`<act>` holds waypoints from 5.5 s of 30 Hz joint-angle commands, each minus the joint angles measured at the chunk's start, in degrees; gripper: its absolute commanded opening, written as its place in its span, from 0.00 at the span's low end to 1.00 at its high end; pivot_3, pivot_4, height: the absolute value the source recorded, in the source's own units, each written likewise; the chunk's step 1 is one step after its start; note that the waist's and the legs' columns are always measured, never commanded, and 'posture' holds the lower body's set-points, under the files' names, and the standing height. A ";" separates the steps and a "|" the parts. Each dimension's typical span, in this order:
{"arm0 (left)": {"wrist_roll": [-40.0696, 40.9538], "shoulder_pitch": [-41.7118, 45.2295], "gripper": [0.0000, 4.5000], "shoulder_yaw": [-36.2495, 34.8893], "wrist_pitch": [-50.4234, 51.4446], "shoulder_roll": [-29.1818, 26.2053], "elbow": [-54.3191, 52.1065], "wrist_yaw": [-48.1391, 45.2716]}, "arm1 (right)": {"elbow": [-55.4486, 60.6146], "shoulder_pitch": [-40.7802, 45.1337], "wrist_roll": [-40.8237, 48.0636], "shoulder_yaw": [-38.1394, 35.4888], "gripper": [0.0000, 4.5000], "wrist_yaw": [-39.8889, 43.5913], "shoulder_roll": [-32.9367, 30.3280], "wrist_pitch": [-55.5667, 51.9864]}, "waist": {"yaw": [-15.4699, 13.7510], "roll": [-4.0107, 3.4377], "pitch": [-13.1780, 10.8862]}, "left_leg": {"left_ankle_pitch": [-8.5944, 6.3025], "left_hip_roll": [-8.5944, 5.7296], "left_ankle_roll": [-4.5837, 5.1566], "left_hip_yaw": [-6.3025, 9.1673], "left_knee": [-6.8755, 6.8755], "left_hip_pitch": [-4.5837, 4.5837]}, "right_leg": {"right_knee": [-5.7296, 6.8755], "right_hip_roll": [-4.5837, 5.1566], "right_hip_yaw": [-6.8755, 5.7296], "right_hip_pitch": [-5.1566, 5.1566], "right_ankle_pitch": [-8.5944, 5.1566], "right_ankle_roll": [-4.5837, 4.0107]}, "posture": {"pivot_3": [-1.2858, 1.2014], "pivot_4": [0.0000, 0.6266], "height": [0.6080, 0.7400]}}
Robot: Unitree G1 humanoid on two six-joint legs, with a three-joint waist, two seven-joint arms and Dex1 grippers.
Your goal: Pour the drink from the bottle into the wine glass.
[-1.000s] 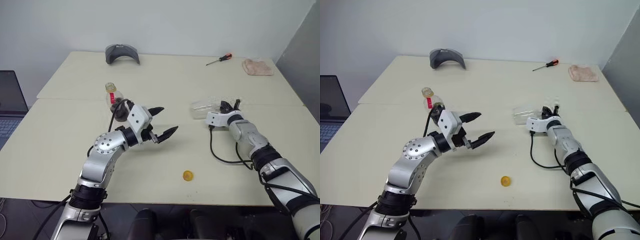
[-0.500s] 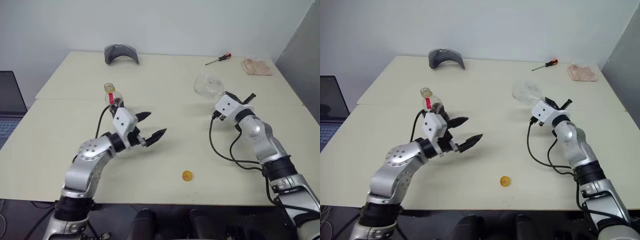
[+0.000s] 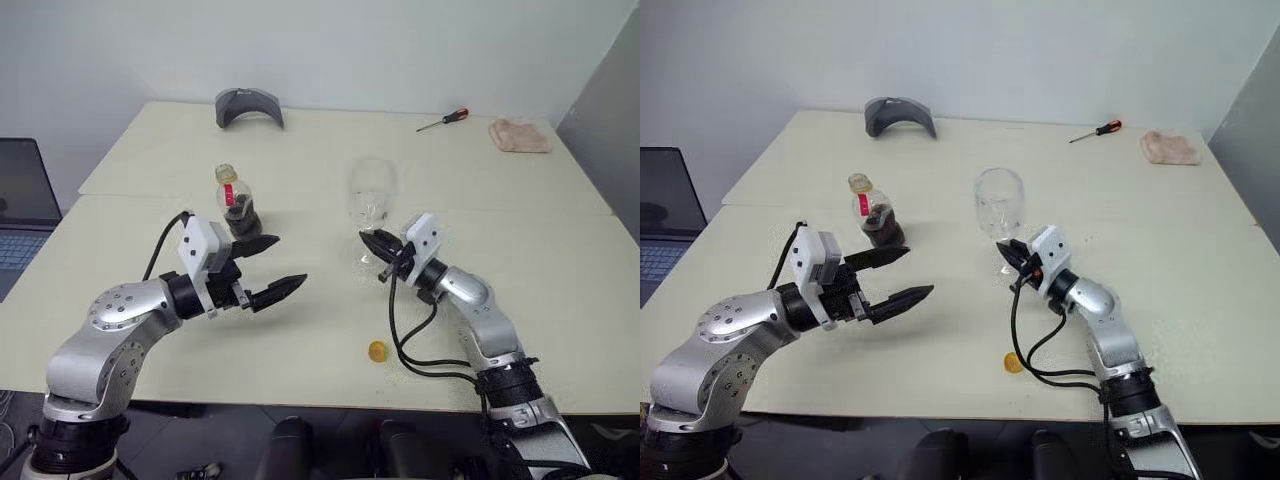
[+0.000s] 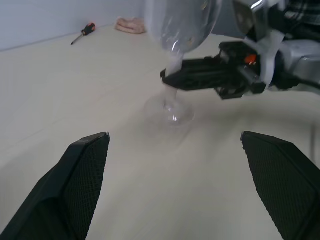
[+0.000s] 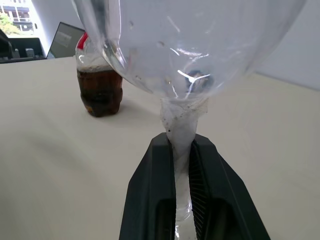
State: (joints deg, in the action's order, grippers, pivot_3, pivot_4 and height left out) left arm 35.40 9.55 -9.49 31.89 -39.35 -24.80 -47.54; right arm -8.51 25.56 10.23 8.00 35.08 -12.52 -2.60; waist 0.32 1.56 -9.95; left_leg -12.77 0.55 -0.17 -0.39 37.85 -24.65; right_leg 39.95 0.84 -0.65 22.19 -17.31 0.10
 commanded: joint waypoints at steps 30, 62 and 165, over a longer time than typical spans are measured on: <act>-5.11 3.28 1.00 0.19 -7.56 0.05 4.99 -0.32 | -26.31 11.30 -2.59 -2.72 0.78 5.38 2.04 15.32 | 0.19 -0.02 -0.01 | 0.01 0.04 -0.01 -0.04 -0.05 0.05 | 0.03 -0.02 0.03 0.01 0.00 -0.01 | 0.52 0.24 1.00; -22.84 -4.14 1.00 -5.13 -21.35 14.76 14.73 27.11 | 44.09 -13.89 23.98 -9.29 1.00 9.33 -20.61 -33.36 | -0.51 0.05 0.00 | -0.02 0.00 0.03 0.02 -0.03 0.05 | -0.06 0.08 -0.06 -0.09 -0.01 0.00 | 0.52 0.24 1.00; -61.14 58.66 0.18 27.21 -66.30 14.73 78.81 32.02 | 42.38 -1.38 17.46 -8.14 1.00 -19.42 -9.37 -41.78 | -0.20 0.17 -0.04 | -0.01 -0.02 0.02 -0.04 0.01 -0.15 | -0.03 -0.02 -0.04 0.13 0.00 0.02 | 0.52 0.24 1.00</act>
State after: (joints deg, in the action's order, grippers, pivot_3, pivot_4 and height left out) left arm -25.53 65.38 18.17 -32.66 -24.01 54.92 -17.28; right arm 32.88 23.36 27.80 0.18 15.83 -22.04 -44.47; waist 0.11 1.73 -9.99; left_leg -12.78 0.53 -0.16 -0.43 37.86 -24.80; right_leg 39.92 0.82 -0.69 22.32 -17.31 0.12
